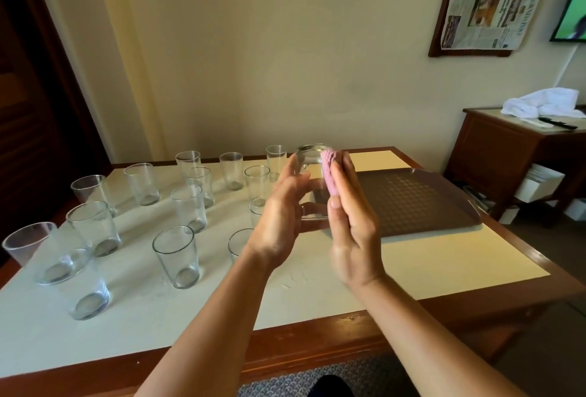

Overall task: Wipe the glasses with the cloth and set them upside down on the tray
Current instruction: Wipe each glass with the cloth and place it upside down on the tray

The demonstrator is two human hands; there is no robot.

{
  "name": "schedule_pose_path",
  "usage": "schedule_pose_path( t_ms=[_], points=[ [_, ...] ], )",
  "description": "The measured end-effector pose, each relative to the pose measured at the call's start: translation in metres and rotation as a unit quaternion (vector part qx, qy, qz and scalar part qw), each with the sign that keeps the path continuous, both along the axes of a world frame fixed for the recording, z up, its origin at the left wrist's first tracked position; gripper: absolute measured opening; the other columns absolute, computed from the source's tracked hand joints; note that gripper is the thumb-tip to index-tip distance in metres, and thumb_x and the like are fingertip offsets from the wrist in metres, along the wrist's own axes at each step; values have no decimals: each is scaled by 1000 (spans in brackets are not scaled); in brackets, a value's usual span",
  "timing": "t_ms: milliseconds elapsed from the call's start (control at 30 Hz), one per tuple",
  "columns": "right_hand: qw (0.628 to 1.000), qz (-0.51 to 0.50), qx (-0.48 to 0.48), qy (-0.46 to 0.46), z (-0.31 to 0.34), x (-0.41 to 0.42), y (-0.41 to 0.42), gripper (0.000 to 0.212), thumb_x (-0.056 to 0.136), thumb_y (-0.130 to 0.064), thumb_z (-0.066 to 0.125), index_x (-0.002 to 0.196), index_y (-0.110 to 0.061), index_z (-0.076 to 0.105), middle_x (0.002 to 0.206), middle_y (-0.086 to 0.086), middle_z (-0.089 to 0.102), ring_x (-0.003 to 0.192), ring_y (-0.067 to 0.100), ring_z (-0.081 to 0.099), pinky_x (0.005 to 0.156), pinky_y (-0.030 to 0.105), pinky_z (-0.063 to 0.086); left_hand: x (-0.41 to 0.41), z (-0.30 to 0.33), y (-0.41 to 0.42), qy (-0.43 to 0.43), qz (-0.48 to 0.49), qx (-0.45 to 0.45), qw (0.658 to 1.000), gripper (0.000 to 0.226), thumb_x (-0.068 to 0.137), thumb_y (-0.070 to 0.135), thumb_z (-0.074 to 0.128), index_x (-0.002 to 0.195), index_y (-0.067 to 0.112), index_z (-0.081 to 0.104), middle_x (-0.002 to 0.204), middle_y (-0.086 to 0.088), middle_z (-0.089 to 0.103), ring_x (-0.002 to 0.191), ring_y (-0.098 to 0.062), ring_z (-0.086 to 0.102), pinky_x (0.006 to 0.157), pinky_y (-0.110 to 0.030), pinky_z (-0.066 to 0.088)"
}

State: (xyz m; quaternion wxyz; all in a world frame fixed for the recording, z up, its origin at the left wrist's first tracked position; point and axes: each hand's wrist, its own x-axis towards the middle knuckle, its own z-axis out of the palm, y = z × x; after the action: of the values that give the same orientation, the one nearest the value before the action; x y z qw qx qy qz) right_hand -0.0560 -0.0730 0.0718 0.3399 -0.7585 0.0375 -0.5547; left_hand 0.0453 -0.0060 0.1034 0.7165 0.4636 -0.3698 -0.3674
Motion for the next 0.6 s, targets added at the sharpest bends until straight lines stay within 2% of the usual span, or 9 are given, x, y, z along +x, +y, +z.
schedule_pose_path(
  t_ms=[33,100,167,233,300,400,467,533,600],
  points=[
    [1000,-3,4,2,6,2,-6,46,106,-10,38,150,5,39,161,22,34,155,33,25,122,56,31,-1,-1,1,6,-4,-4,1000,71,89,40,61,154,43,33,132,-7,68,91,-27,67,76,-40,59],
    [1000,-7,-2,3,9,3,-11,46,106,-8,38,149,7,40,160,24,35,154,34,26,121,59,31,-3,-4,1,10,26,-33,999,69,92,35,69,154,33,40,134,-5,69,94,-29,69,79,-44,59],
    [1000,15,-12,9,-2,2,0,46,105,-4,39,149,6,39,162,22,32,154,38,26,119,62,33,-4,-4,0,0,60,-62,996,47,98,33,70,142,20,57,123,-4,73,94,-26,69,77,-40,57],
    [999,39,-14,16,-17,0,16,46,105,-3,41,150,4,37,164,19,29,153,41,25,117,64,34,-5,-3,1,22,64,-59,996,28,103,37,60,124,21,67,113,-3,75,94,-21,69,76,-34,56],
    [999,18,-26,11,-21,-2,14,46,104,-3,42,149,4,38,163,18,32,153,40,28,119,60,34,-5,-6,4,63,24,-39,997,40,101,45,51,132,25,63,114,-5,74,93,-19,70,84,-37,55],
    [1000,-7,-11,11,-4,-2,-4,46,106,-11,40,148,6,41,159,20,39,152,34,32,121,54,34,-6,-12,6,60,-15,-32,998,47,102,42,49,147,27,52,117,-7,70,95,-22,69,94,-46,54],
    [1000,-18,-11,18,4,-2,-9,47,108,-17,37,150,5,40,160,20,38,153,31,31,123,50,32,-6,-12,4,51,6,-53,997,44,97,39,58,139,27,58,110,-5,72,88,-20,69,90,-42,57],
    [1000,-13,-9,19,0,-3,0,45,108,-12,38,151,3,37,162,19,35,154,31,28,123,48,31,-4,-9,2,32,34,-63,997,40,96,34,63,134,21,63,108,-1,74,86,-17,69,82,-36,57],
    [1000,1,-17,23,-12,-5,14,47,105,0,42,151,2,37,163,18,33,154,34,27,121,54,33,0,-7,-1,25,62,-39,997,49,101,33,63,146,16,55,114,3,75,92,-15,71,80,-33,56]
  ],
)
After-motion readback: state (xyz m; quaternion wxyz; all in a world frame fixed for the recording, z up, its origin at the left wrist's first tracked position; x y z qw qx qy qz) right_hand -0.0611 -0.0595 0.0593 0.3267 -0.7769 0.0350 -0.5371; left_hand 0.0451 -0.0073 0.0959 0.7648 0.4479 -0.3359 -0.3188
